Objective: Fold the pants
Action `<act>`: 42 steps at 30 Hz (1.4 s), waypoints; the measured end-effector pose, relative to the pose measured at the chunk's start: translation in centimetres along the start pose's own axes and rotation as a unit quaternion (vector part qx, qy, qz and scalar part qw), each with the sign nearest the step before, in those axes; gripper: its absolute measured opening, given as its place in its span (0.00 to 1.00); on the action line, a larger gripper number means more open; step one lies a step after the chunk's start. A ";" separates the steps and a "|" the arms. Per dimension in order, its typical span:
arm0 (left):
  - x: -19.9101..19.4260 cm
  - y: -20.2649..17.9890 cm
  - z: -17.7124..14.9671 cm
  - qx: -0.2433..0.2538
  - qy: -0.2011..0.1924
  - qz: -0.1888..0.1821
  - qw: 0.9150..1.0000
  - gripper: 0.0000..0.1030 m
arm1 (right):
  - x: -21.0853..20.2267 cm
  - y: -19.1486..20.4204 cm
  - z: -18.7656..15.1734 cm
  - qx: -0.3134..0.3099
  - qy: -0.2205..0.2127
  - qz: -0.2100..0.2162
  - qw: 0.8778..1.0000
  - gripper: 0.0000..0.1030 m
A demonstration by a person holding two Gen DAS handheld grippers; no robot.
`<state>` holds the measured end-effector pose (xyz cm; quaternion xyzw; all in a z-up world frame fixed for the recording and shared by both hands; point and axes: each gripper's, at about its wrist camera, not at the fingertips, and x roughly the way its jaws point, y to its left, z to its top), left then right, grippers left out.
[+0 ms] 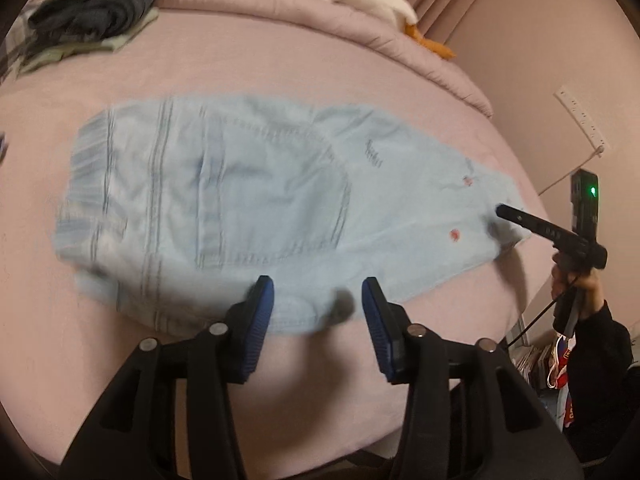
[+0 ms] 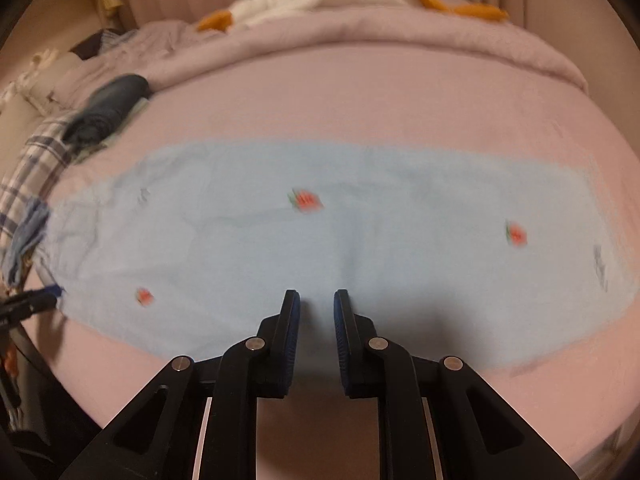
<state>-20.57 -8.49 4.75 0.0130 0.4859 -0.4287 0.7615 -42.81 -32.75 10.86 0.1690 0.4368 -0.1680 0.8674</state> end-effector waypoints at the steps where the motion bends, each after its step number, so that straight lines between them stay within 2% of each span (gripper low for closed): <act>1: 0.0 -0.4 0.6 0.005 -0.011 -0.005 1.000 0.56 | -0.1 0.6 0.9 0.000 -0.008 0.026 1.000 0.16; 3: 0.6 -0.7 1.8 0.007 -0.029 -0.012 0.999 0.62 | 0.6 2.0 3.0 0.001 -0.019 0.082 0.996 0.18; 6: 2.5 -0.8 3.9 0.006 -0.035 -0.010 0.999 0.62 | 2.9 4.8 6.2 -0.002 -0.015 0.131 0.991 0.21; 8: 3.9 -0.6 5.0 0.003 -0.028 -0.001 1.000 0.62 | 4.0 6.7 6.8 -0.011 -0.006 0.138 0.990 0.21; 11: 5.4 1.2 5.1 -0.009 -0.010 0.020 1.000 0.61 | 7.4 9.9 10.9 -0.036 0.020 0.144 0.989 0.21; 12: 5.7 2.0 4.9 -0.015 -0.003 0.016 1.000 0.60 | 8.3 10.6 11.7 -0.038 0.033 0.144 0.988 0.21; 15: 5.1 2.9 4.1 -0.015 -0.017 -0.005 1.000 0.58 | 9.8 11.7 12.0 -0.042 0.067 0.151 0.985 0.21; 17: 4.9 2.9 3.8 -0.005 -0.020 -0.006 1.000 0.58 | 11.8 12.6 12.5 -0.043 0.112 0.158 0.980 0.21; 20: 4.8 2.9 3.6 0.001 -0.023 -0.007 1.000 0.58 | 12.7 12.8 11.8 -0.055 0.169 0.153 0.972 0.21; 22: 4.8 3.0 3.5 0.001 -0.026 -0.012 1.000 0.58 | 12.3 13.3 11.3 -0.061 0.182 0.185 0.964 0.21; 24: 5.0 3.1 3.8 -0.001 -0.024 -0.015 1.000 0.58 | 11.6 13.9 11.0 -0.088 0.183 0.186 0.961 0.20; 26: 5.4 2.9 4.3 -0.009 -0.020 -0.017 1.000 0.58 | 11.3 14.7 10.5 -0.127 0.177 0.159 0.963 0.09; 29: 5.5 3.2 4.6 -0.018 -0.019 -0.023 0.999 0.58 | 10.8 15.8 10.7 -0.158 0.141 0.123 0.969 0.08; 33: 5.4 3.0 4.4 -0.015 -0.021 -0.023 0.999 0.58 | 12.5 16.0 11.1 -0.163 0.122 0.082 0.976 0.06; 36: 5.4 2.9 4.3 -0.014 -0.022 -0.021 0.999 0.58 | 13.1 15.6 11.3 -0.142 0.119 0.091 0.978 0.05; 42: 5.4 2.6 4.8 -0.018 -0.019 -0.009 1.000 0.58 | 9.0 13.9 12.5 -0.095 0.031 0.084 0.991 0.05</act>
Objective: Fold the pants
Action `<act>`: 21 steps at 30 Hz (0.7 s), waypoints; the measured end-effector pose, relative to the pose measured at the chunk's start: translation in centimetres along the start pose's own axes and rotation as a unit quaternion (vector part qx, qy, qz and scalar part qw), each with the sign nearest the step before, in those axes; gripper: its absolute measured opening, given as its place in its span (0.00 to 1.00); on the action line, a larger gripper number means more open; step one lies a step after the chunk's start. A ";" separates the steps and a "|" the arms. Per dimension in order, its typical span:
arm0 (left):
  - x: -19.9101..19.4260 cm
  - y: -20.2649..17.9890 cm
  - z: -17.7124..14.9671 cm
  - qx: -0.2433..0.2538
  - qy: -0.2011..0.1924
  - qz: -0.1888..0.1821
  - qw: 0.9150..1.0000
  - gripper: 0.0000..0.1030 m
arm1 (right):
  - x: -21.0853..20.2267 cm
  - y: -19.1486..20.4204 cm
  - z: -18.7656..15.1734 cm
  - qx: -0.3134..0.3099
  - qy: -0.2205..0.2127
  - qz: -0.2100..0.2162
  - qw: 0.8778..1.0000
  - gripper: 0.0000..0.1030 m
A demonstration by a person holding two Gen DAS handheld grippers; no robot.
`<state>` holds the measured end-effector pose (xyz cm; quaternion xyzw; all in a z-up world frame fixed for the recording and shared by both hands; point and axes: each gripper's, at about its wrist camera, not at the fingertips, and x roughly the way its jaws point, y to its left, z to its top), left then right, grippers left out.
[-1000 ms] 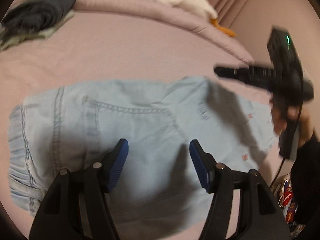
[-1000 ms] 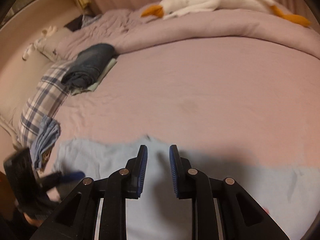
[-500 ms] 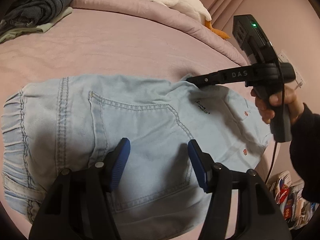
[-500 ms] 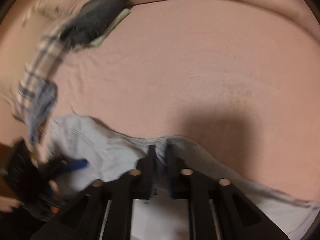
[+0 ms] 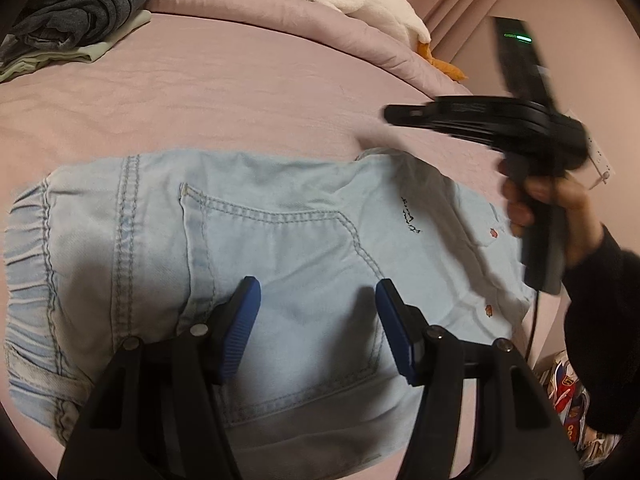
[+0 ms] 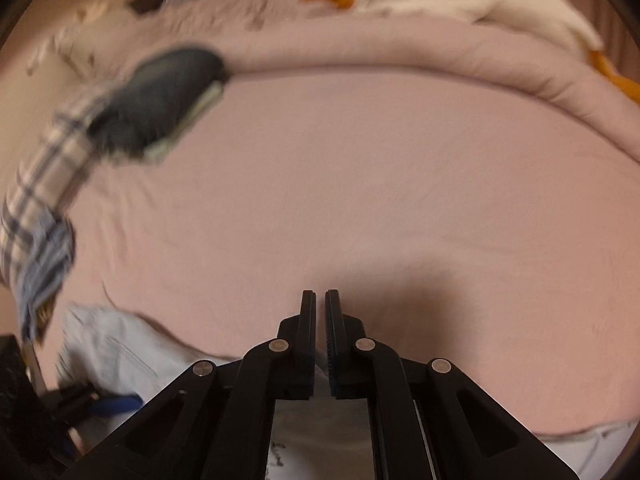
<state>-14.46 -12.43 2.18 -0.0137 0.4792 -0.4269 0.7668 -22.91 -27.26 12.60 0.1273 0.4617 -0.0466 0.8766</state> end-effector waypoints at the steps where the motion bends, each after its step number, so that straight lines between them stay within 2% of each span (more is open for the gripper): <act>1: 0.1 -0.1 0.1 0.000 0.001 0.003 1.000 0.58 | -1.3 -0.1 -0.3 0.003 -0.012 0.002 1.000 0.05; 3: 0.2 -0.3 0.3 0.003 0.006 0.009 1.000 0.58 | -2.6 -0.1 -1.3 0.001 -0.025 0.006 1.000 0.05; 6: 0.4 -0.6 0.4 0.007 0.011 0.018 1.000 0.59 | -3.7 0.8 -3.7 -0.017 -0.023 -0.007 1.000 0.05; 9: 0.6 -0.6 0.4 0.010 0.013 0.025 1.000 0.59 | -3.1 1.4 -6.2 -0.034 0.004 -0.023 0.999 0.05; 12: 0.8 -0.7 0.4 0.016 0.017 0.034 0.999 0.59 | -0.2 1.9 -8.2 -0.059 0.064 -0.050 0.995 0.06; 16: 0.9 -0.7 0.4 0.019 0.017 0.042 0.999 0.59 | -0.9 2.4 -8.6 -0.068 0.049 -0.074 0.994 0.06; 19: 1.0 -0.9 0.4 0.025 0.016 0.051 0.998 0.59 | -3.0 3.1 -9.4 -0.071 0.029 -0.063 0.995 0.06; 21: 1.1 -1.1 0.3 0.030 0.016 0.056 0.998 0.59 | -3.8 3.4 -10.6 -0.077 0.032 -0.063 0.994 0.06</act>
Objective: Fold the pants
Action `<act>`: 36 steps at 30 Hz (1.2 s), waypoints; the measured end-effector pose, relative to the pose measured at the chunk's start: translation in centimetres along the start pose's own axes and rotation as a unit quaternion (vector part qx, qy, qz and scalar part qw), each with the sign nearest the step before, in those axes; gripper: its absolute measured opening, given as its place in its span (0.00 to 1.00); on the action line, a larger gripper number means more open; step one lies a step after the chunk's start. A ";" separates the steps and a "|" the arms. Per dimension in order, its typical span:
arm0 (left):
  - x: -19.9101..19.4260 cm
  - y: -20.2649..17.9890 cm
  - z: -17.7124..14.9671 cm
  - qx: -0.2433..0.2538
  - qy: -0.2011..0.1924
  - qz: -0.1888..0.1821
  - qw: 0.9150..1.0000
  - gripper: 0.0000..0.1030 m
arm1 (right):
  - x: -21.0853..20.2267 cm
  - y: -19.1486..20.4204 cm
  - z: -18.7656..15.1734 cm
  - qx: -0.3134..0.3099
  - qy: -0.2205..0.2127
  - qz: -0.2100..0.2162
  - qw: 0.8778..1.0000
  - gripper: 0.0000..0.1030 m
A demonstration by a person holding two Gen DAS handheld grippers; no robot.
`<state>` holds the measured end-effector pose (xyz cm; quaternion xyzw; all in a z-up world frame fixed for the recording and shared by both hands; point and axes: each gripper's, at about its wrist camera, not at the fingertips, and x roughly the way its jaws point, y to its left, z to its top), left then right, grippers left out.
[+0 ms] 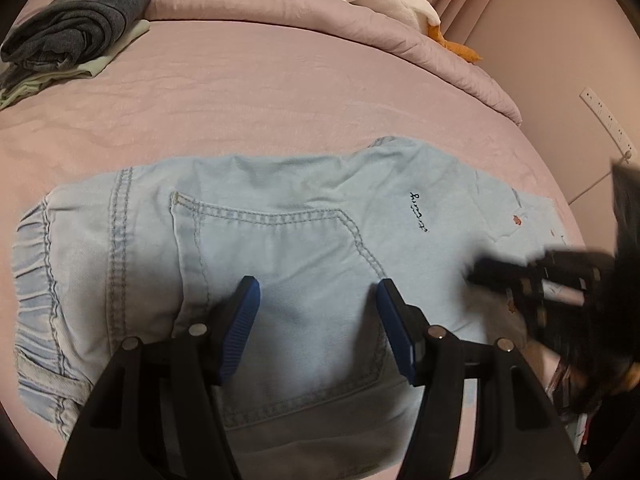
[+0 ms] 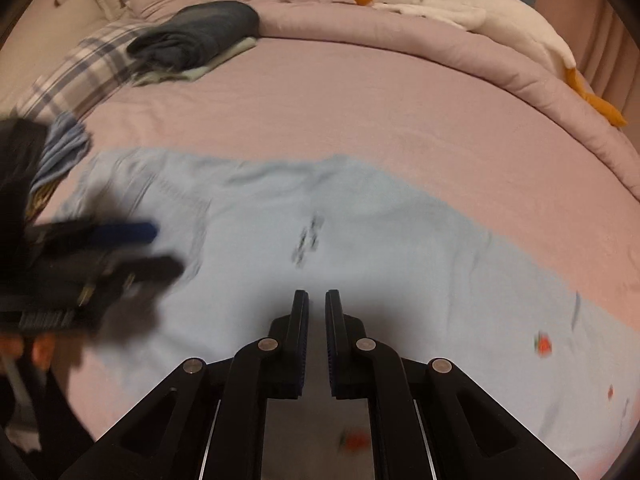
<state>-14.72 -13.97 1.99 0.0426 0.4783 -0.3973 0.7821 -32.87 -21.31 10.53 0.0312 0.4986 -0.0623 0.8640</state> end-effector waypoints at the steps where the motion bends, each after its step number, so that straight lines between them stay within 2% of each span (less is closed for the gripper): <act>1: 0.1 0.0 0.0 0.002 0.000 0.003 1.000 0.59 | -0.1 0.3 -0.9 -0.008 0.007 -0.003 1.000 0.06; 3: 0.2 -0.1 -0.1 0.006 0.001 0.008 1.000 0.59 | 0.4 0.6 -3.0 -0.016 0.027 -0.020 0.999 0.06; 7: -0.3 -0.9 -0.3 0.013 0.007 0.035 0.999 0.59 | -1.2 -0.4 -6.3 -0.001 0.004 -0.009 1.000 0.06; 10: -1.2 -2.0 -1.0 0.028 0.008 0.050 0.998 0.59 | -2.5 -2.3 -6.9 0.036 -0.001 0.010 0.999 0.06; 12: -2.0 -2.9 -1.4 0.037 0.002 0.039 0.999 0.59 | -3.5 -3.8 -6.9 0.064 -0.014 0.020 0.998 0.06; 16: -2.2 -5.6 -1.2 0.067 -0.006 0.025 0.997 0.59 | -5.4 -6.9 -6.4 0.105 -0.062 0.000 0.993 0.07; 20: -0.8 -8.1 -1.0 0.093 0.003 0.017 0.995 0.59 | -4.9 -9.6 -6.4 0.160 -0.062 -0.020 0.985 0.21; 22: 0.2 -8.8 -1.2 0.096 0.014 0.014 0.995 0.59 | -4.1 -10.7 -7.5 0.185 -0.050 -0.023 0.981 0.31; 24: 1.9 -8.9 -1.8 0.091 0.043 0.012 0.995 0.59 | -3.5 -10.8 -8.4 0.198 -0.037 -0.023 0.979 0.31; 25: 2.8 -9.0 -2.1 0.093 0.055 0.023 0.994 0.59 | -3.2 -11.1 -9.0 0.200 -0.041 -0.017 0.979 0.31; 29: 3.2 -10.3 -2.4 0.130 0.055 0.048 0.989 0.66 | -4.0 -11.2 -10.0 0.209 -0.062 0.003 0.976 0.31; 33: 3.3 -10.3 -2.4 0.130 0.056 0.051 0.989 0.66 | -4.7 -13.1 -10.9 0.268 -0.086 0.053 0.958 0.31; 36: 3.5 -10.5 -2.3 0.128 0.057 0.054 0.989 0.68 | -5.7 -15.3 -12.2 0.332 -0.108 0.065 0.935 0.34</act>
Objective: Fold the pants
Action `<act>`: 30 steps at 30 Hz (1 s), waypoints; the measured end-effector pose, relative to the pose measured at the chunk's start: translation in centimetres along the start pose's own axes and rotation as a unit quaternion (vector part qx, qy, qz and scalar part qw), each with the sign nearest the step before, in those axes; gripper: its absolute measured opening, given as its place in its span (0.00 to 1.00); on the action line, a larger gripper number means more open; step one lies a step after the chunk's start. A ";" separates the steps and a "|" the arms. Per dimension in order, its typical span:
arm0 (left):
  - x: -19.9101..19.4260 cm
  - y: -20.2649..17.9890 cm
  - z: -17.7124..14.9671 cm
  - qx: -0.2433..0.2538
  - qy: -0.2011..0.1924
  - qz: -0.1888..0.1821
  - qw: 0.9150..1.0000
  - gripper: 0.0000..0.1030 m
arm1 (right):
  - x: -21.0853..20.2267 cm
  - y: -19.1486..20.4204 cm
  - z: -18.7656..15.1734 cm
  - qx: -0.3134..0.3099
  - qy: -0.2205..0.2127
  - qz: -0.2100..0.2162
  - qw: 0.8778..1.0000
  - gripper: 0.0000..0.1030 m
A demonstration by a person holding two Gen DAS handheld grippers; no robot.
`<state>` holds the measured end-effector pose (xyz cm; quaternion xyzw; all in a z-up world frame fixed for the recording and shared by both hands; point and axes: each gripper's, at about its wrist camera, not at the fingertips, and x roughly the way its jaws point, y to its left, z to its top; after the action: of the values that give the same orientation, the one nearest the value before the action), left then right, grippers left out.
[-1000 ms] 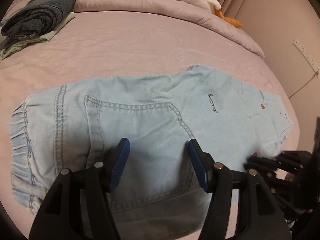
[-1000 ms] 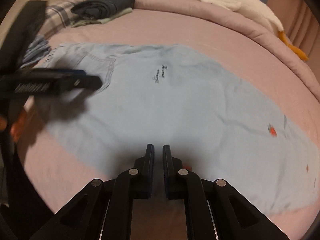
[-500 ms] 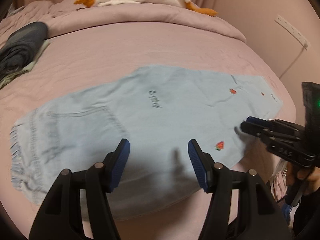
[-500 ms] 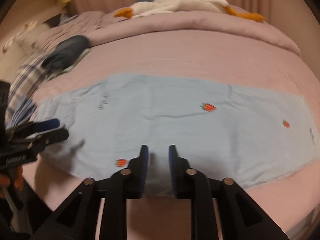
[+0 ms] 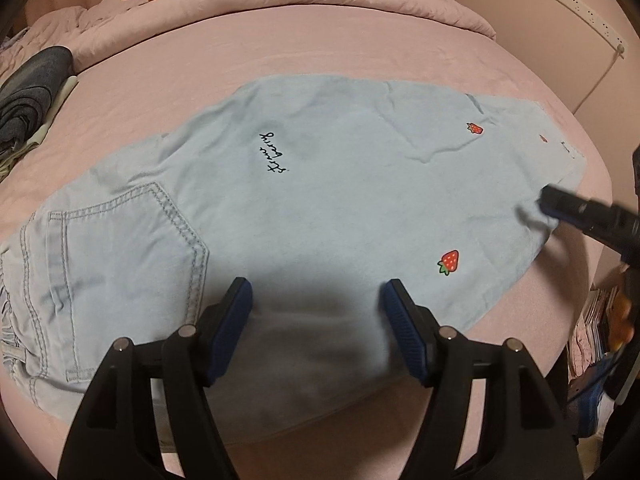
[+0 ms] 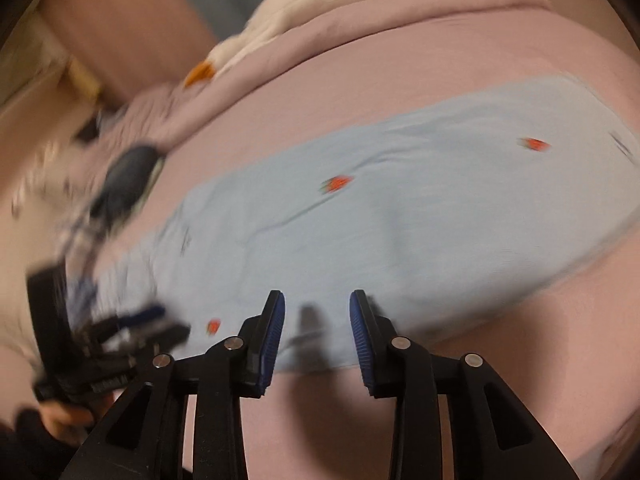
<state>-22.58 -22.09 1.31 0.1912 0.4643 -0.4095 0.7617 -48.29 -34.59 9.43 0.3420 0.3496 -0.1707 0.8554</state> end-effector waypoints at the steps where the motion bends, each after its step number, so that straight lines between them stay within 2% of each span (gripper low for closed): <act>1: 0.1 -0.1 0.0 0.000 0.001 0.000 1.000 0.70 | -0.5 -1.1 0.2 0.027 -0.009 0.006 1.000 0.34; 3: 0.3 -0.6 0.2 0.001 0.001 0.003 1.000 0.73 | -1.5 -3.5 0.1 0.082 -0.028 0.021 0.996 0.35; 6: 0.7 -1.1 0.5 0.003 0.001 0.006 1.000 0.76 | -2.5 -5.8 -0.2 0.133 -0.052 0.031 0.989 0.35; 12: 1.1 -1.0 0.8 -0.010 0.006 -0.005 1.000 0.79 | -4.5 -8.3 -0.6 0.176 -0.082 0.001 0.981 0.35; 14: 1.0 -0.6 0.9 -0.021 0.007 -0.016 1.000 0.83 | -5.3 -9.3 -0.7 0.190 -0.092 -0.017 0.977 0.46; 15: 1.0 -0.5 0.9 -0.027 0.008 -0.023 0.999 0.86 | -5.7 -9.7 -0.8 0.202 -0.099 -0.030 0.974 0.57; 16: 1.1 -0.4 1.0 -0.034 0.011 -0.031 0.999 0.89 | -5.9 -10.0 -0.8 0.210 -0.104 -0.038 0.971 0.60; 19: 1.0 -0.1 1.2 -0.051 0.016 -0.041 0.998 0.91 | -7.0 -12.0 -1.4 0.244 -0.122 -0.049 0.961 0.60; 23: 0.9 0.7 1.6 -0.082 0.017 -0.064 0.994 0.93 | -7.1 -13.1 -1.9 0.272 -0.137 -0.031 0.952 0.60; 27: 0.8 1.3 1.7 -0.109 0.018 -0.087 0.990 0.93 | -7.7 -14.5 -1.8 0.296 -0.166 -0.037 0.940 0.60; 30: 0.7 1.9 1.7 -0.127 0.018 -0.099 0.987 0.94 | -7.7 -16.2 -1.9 0.325 -0.181 -0.014 0.928 0.60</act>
<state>-19.94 -22.46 1.40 0.0536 0.5430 -0.4170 0.7269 -63.22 -44.31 6.42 0.5599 0.1191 -0.3460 0.7434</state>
